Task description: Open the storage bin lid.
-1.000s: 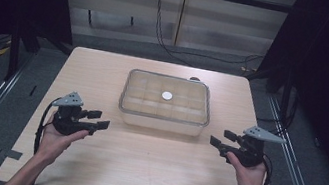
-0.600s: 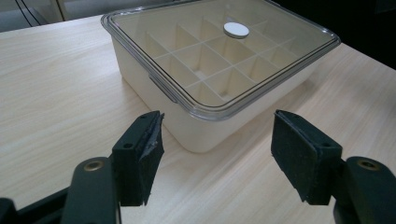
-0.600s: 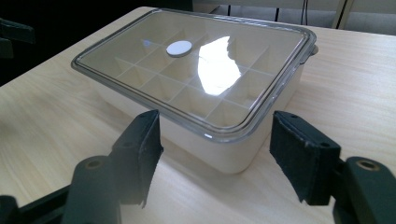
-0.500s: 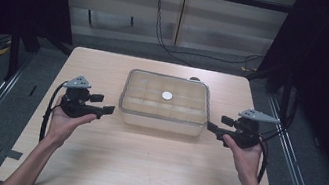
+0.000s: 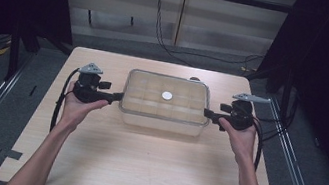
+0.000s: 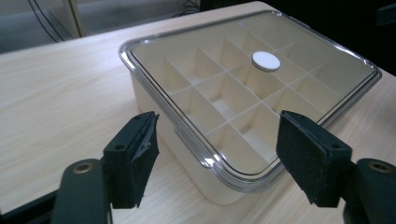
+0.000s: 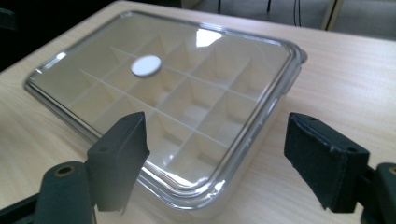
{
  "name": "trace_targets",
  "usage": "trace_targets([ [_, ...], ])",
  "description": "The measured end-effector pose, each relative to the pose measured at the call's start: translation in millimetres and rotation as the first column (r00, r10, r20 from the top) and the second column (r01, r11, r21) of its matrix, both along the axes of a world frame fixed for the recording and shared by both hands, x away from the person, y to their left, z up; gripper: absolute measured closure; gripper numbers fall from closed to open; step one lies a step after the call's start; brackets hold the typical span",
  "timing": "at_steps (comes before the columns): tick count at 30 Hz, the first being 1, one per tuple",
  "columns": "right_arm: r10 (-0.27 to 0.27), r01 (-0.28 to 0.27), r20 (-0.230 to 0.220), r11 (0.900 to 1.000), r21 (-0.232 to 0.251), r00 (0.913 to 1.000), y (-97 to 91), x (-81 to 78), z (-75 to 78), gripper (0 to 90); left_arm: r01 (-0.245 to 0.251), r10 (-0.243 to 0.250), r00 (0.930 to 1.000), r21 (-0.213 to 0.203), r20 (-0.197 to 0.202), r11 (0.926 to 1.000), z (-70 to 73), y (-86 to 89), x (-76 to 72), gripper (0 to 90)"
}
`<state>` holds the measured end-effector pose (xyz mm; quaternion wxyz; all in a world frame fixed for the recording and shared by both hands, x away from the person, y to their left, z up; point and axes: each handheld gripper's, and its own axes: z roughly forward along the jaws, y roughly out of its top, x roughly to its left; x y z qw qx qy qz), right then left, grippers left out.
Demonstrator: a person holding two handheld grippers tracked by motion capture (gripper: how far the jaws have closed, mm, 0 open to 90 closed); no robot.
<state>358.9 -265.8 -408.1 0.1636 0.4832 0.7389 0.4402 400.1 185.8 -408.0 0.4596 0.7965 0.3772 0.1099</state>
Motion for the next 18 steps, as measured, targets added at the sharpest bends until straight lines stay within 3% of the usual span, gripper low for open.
trace_targets([
  [3, 0.009, -0.009, -0.021, 0.9999, -0.012, 0.9997, 5.3, 0.8, -6.6, 22.6, 0.016, -0.015, 0.9997, 0.014, -0.018, 0.9998, -6.3, -8.8, 1.3, 27.7],
  [6, 0.025, -0.026, -0.055, 0.9996, -0.007, 0.9982, 6.6, 6.8, -11.6, 26.2, 0.000, 0.000, 0.9995, 0.018, -0.032, 0.9998, -9.3, -13.5, 4.9, 29.1],
  [8, -0.002, 0.002, -0.063, 0.9999, 0.010, 0.9980, 4.6, 9.6, -14.5, 30.8, 0.006, -0.005, 0.9988, 0.019, -0.048, 0.9998, -11.7, -13.7, 7.9, 30.0],
  [11, 0.019, -0.018, -0.101, 0.9998, 0.012, 0.9947, 5.4, 12.2, -18.5, 27.4, 0.001, 0.000, 0.9983, 0.024, -0.058, 0.9997, -14.9, -13.7, 9.4, 28.8],
  [13, -0.003, 0.003, -0.095, 1.0000, -0.002, 0.9955, 6.9, 12.1, -20.6, 23.3, -0.002, 0.003, 0.9976, 0.012, -0.069, 0.9999, -18.0, -12.8, 11.2, 27.3],
  [16, -0.015, 0.016, -0.098, 0.9997, 0.018, 0.9950, 7.1, 16.0, -23.8, 14.6, 0.006, -0.004, 0.9969, 0.024, -0.078, 0.9997, -22.6, -13.7, 13.1, 22.0],
  [18, -0.001, 0.004, -0.124, 0.9997, 0.025, 0.9923, 7.3, 20.0, -26.6, 16.3, -0.003, 0.005, 0.9959, 0.024, -0.090, 0.9997, -25.8, -14.3, 15.2, 21.1],
])
